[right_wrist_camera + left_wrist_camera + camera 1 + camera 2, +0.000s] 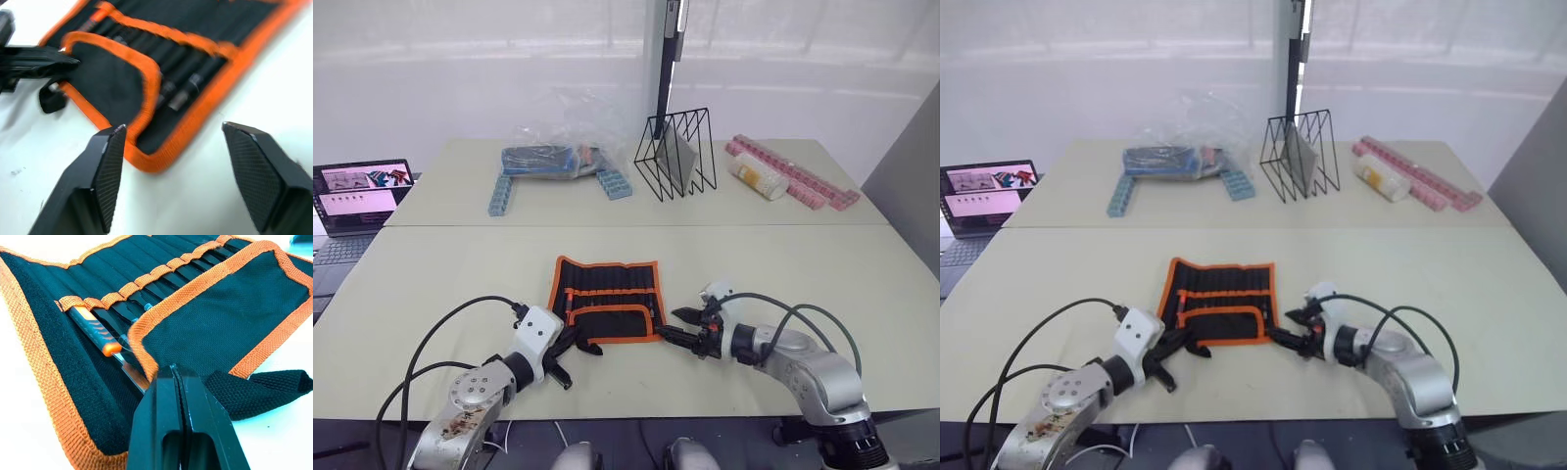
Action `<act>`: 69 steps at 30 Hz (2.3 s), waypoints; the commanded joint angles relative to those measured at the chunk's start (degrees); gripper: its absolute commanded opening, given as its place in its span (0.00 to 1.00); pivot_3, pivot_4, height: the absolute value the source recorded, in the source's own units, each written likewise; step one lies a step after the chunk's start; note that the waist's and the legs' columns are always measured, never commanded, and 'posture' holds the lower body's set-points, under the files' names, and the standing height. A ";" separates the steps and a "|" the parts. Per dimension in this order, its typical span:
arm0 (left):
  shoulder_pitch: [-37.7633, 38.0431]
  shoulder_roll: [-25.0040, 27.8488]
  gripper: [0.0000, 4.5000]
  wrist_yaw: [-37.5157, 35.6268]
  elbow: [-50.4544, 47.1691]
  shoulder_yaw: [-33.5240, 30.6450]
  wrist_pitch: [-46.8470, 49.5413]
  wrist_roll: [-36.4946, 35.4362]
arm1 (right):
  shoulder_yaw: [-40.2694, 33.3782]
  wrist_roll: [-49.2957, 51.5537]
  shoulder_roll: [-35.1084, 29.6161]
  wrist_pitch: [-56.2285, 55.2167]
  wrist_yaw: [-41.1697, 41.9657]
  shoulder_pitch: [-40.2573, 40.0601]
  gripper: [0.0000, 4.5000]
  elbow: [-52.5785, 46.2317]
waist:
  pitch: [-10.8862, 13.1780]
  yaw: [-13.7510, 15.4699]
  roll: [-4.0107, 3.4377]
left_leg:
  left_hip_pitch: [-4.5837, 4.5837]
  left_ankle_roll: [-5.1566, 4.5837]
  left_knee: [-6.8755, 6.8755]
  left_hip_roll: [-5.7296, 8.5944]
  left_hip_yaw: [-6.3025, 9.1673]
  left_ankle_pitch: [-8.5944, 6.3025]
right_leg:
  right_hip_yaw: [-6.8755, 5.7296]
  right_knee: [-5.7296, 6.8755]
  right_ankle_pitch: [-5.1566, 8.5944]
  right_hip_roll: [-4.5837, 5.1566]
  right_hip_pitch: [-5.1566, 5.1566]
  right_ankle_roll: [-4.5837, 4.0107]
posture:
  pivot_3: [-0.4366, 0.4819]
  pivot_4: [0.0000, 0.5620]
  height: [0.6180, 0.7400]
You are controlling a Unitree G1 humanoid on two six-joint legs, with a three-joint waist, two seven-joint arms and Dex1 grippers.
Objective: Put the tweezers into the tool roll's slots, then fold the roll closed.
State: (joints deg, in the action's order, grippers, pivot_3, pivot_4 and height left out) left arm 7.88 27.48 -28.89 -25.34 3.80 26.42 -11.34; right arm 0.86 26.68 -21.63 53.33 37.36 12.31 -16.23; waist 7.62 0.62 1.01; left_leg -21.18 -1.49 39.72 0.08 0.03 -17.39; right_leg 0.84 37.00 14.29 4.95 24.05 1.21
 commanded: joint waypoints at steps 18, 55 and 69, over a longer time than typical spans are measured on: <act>0.40 0.25 0.00 -0.58 1.26 1.70 0.20 1.59 | -13.78 13.39 10.00 23.95 -9.08 13.55 0.71 16.37 | -0.01 -0.29 -0.03 | 0.06 0.00 -0.02 0.01 0.00 0.02 | -0.04 0.01 -0.01 -0.22 -0.09 0.01 | 0.48 0.27 0.87; 1.47 0.82 0.00 -1.62 0.23 1.29 0.68 1.78 | -17.84 23.46 19.67 30.70 -18.85 17.90 0.01 9.80 | 0.10 -0.72 -0.21 | -0.05 0.00 -0.38 0.02 0.01 0.06 | -0.07 -0.23 -0.01 0.20 0.08 0.02 | 0.48 0.27 0.87; 2.45 1.37 0.00 -2.02 -0.70 1.04 0.73 1.73 | -3.50 12.67 22.33 21.13 -22.97 15.54 0.01 11.87 | 0.10 -0.97 -0.22 | -0.05 0.02 -0.55 0.05 0.00 0.07 | -0.10 -0.31 -0.01 0.21 0.14 0.02 | 0.48 0.27 0.87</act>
State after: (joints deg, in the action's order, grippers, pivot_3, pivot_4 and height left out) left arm 9.27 28.34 -30.28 -26.64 3.65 26.08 -9.87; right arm -3.70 40.75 0.48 76.29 14.89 28.07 -5.23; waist 7.72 -0.35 0.79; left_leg -21.23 -1.46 39.15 0.12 0.03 -17.32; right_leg 0.74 36.69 14.28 5.15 24.18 1.23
